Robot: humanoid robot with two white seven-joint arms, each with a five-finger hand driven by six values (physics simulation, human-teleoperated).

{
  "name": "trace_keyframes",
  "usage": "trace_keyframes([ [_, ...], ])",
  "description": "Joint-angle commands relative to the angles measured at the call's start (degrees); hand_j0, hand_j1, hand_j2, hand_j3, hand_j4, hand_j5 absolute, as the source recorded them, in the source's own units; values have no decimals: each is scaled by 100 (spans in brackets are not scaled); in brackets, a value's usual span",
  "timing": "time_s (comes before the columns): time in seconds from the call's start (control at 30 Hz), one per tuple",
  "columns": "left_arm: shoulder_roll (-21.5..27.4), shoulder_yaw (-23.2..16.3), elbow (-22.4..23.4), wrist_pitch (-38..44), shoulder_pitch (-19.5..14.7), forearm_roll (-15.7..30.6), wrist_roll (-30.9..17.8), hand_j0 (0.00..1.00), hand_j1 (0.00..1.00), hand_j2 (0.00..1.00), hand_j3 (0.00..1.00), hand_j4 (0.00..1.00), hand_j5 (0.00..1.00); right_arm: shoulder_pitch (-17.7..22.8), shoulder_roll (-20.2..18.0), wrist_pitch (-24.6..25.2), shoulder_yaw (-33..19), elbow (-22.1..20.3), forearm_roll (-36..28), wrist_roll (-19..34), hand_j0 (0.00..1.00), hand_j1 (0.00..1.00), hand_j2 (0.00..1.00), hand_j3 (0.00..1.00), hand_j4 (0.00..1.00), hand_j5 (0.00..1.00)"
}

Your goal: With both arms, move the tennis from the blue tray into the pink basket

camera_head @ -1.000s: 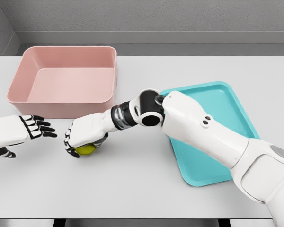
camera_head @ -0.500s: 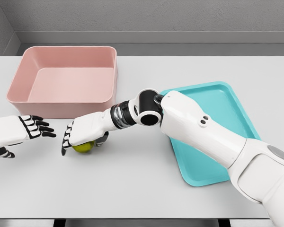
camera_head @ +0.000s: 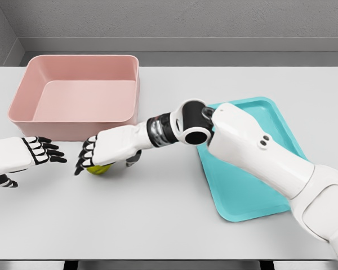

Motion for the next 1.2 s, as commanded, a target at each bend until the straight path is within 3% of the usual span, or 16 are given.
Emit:
trace_keyframes([
  [0.0, 10, 1, 0, 6, -8, 32, 2, 100, 100, 100, 100, 100, 100, 9, -265, 16, -80, -371, -47, -3, 99, 99, 99, 99, 99, 99],
  [0.17, 10, -8, -8, 6, -8, 32, 2, 100, 100, 100, 100, 100, 100, 61, -705, 16, -212, -951, -56, -3, 99, 99, 99, 99, 99, 99],
  [0.27, -7, -8, 0, 6, -9, 32, 2, 100, 100, 100, 100, 100, 100, 176, -1311, 16, -589, -1637, -91, -3, 99, 99, 99, 99, 99, 99],
  [0.47, -51, -17, 0, 6, -9, 24, 2, 100, 100, 100, 100, 100, 100, 510, -2673, 16, -1740, -2244, -820, -3, 99, 99, 99, 99, 99, 99],
  [0.6, -262, -17, -9, 6, -17, -29, 2, 100, 100, 100, 100, 100, 100, 1028, -3280, 16, -2654, -2270, -1374, -3, 99, 99, 99, 99, 99, 99],
  [0.77, -684, -8, -26, 6, -96, -249, 2, 100, 100, 100, 100, 100, 100, 2434, -3289, 16, -4561, -2287, -1419, -3, 99, 99, 99, 99, 99, 99],
  [0.87, -842, -8, -44, 6, -158, -407, -15, 100, 100, 100, 100, 100, 100, 3093, -3245, 16, -5371, -2296, -1700, -3, 99, 99, 99, 99, 99, 99],
  [0.97, -1027, -17, -44, 6, -193, -557, -15, 100, 100, 100, 100, 100, 100, 3348, -3096, 16, -5485, -2296, -1709, -3, 100, 100, 100, 100, 100, 100],
  [1.07, -1176, -17, -44, 6, -272, -680, -15, 100, 100, 100, 100, 100, 100, 3823, -2770, 16, -6012, -2288, -1709, -3, 100, 100, 100, 100, 100, 100],
  [1.17, -1317, -17, -26, 6, -369, -776, -15, 100, 100, 100, 100, 100, 100, 3938, -2744, 16, -6021, -2279, -1717, -3, 100, 100, 100, 100, 100, 100],
])
